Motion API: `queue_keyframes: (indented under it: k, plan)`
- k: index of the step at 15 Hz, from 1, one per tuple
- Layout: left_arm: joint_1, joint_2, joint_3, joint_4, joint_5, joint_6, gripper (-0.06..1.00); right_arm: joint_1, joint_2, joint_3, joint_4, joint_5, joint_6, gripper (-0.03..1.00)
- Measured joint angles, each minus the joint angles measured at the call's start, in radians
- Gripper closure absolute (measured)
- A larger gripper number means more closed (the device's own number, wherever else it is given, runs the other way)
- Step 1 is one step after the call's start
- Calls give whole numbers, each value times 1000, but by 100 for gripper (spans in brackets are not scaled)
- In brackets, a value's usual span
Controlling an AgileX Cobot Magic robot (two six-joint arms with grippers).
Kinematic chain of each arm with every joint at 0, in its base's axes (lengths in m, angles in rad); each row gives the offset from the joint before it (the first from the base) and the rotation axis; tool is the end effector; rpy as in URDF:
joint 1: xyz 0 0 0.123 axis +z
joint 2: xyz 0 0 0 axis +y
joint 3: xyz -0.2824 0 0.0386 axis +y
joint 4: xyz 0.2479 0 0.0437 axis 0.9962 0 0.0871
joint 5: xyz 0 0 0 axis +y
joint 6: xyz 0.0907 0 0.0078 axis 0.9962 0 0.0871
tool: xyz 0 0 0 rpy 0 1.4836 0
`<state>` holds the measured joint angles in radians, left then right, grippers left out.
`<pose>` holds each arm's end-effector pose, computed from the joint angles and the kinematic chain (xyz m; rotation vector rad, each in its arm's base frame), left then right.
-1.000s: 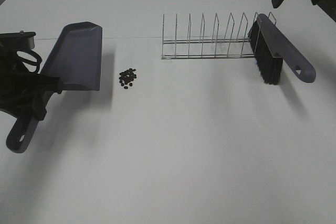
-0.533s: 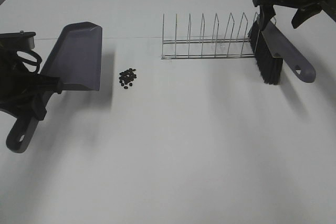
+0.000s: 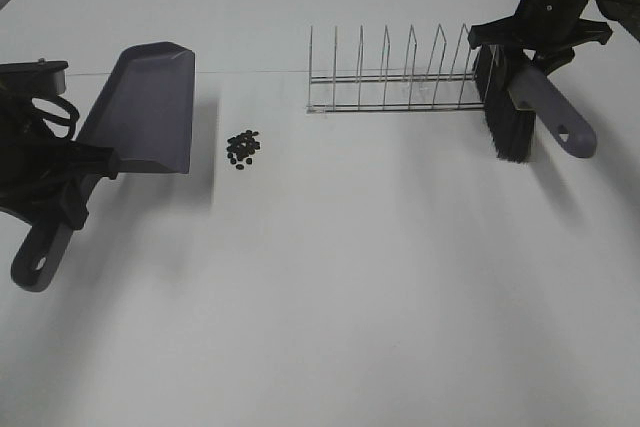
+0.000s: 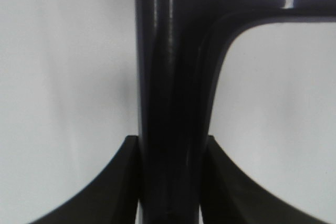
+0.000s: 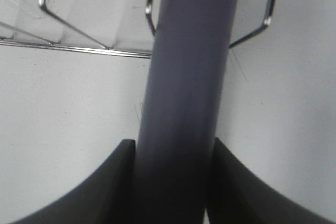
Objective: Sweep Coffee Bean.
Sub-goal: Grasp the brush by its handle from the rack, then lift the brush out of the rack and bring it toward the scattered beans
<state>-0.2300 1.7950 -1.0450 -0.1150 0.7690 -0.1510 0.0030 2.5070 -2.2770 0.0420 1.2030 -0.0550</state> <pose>0.3141 -0.0810 0.1629 0.0028 3.0170 -0.1668 0.5218 0.0051 0.1567 -0.0690 2.9144 0.0510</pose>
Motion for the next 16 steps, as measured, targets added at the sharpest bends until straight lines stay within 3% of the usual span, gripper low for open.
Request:
queue_keyframes:
  k: [6,16]
  plan:
    - [0,0,0,0,0,0,68,-4,-28,-5,0,19,0,69]
    - [0,0,0,4,19,0,68,-2,-354,-5,16,31,23,69]
